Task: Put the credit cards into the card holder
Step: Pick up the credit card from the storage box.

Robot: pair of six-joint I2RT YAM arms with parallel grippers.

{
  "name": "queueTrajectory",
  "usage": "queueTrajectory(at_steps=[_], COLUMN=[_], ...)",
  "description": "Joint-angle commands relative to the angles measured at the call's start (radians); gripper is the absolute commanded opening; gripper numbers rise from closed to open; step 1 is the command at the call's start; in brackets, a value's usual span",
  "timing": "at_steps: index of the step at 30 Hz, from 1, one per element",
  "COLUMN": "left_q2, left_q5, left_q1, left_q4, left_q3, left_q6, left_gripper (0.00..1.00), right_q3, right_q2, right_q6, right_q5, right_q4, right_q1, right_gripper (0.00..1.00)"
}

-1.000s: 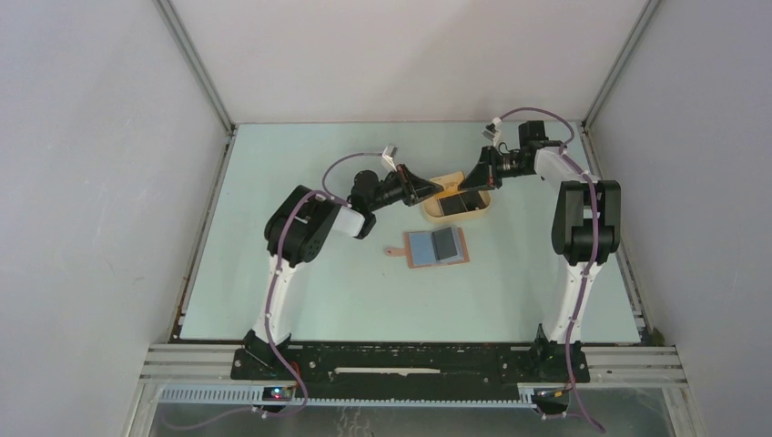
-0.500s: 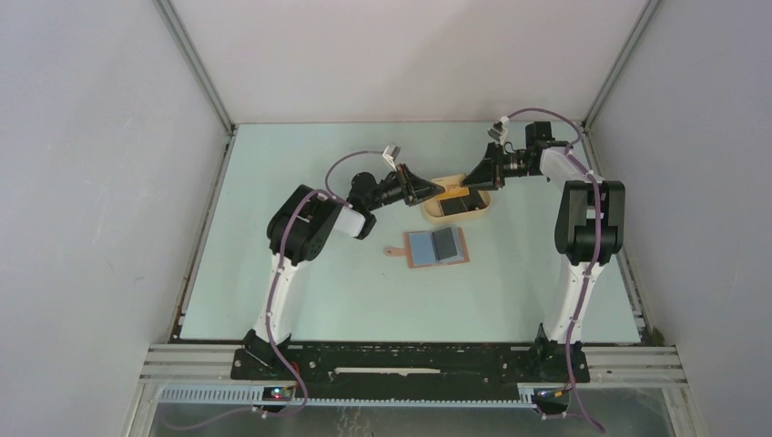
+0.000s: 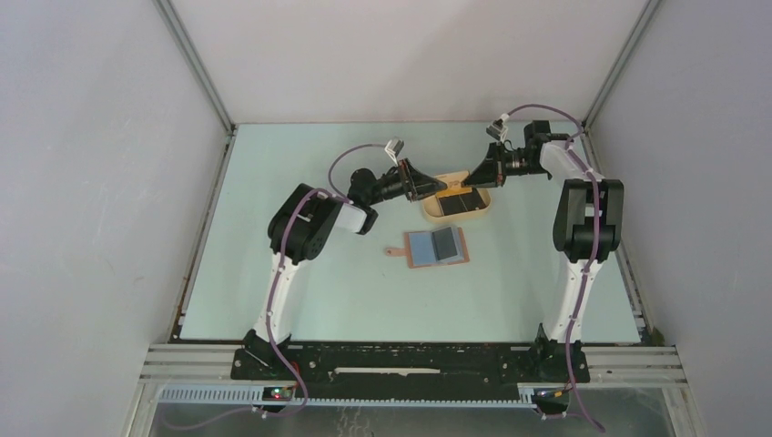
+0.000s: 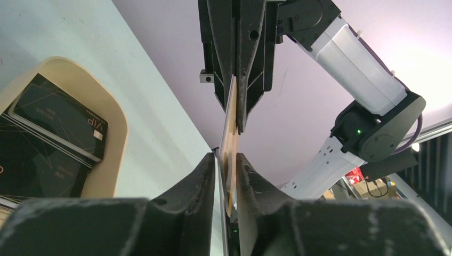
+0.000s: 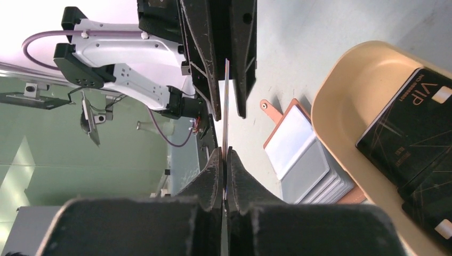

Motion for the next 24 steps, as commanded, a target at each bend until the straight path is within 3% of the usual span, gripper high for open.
queueTrajectory(at_steps=[1, 5, 8, 17, 24], left_q2=[-0.011, -0.031, -0.038, -0.077, -0.078], left_q5=[0.026, 0.015, 0.010, -0.014, -0.013], left_q1=[-0.001, -0.002, -0.002, -0.002, -0.002], left_q4=[0.044, 0.029, 0.018, -0.097, -0.108], left_q3=[0.023, -0.001, -0.010, -0.046, -0.038], left_q6=[-0.002, 0.025, 0.038, 0.109, 0.105], left_gripper=[0.33, 0.47, 0.50, 0.51, 0.51], right_q3=[0.030, -0.083, -0.155, -0.210, -0.200], right_q2=[-0.002, -0.080, -0.143, -0.209, -0.212], right_q6=[-0.032, 0.145, 0.223, 0.254, 0.229], right_q5=[-0.007, 0.100, 0.195, 0.275, 0.319], right_q4=[-0.051, 0.193, 0.306, 0.385, 0.353], right_q1=[0.017, 0.017, 0.017, 0.017, 0.017], right_gripper=[0.00, 0.00, 0.00, 0.00, 0.00])
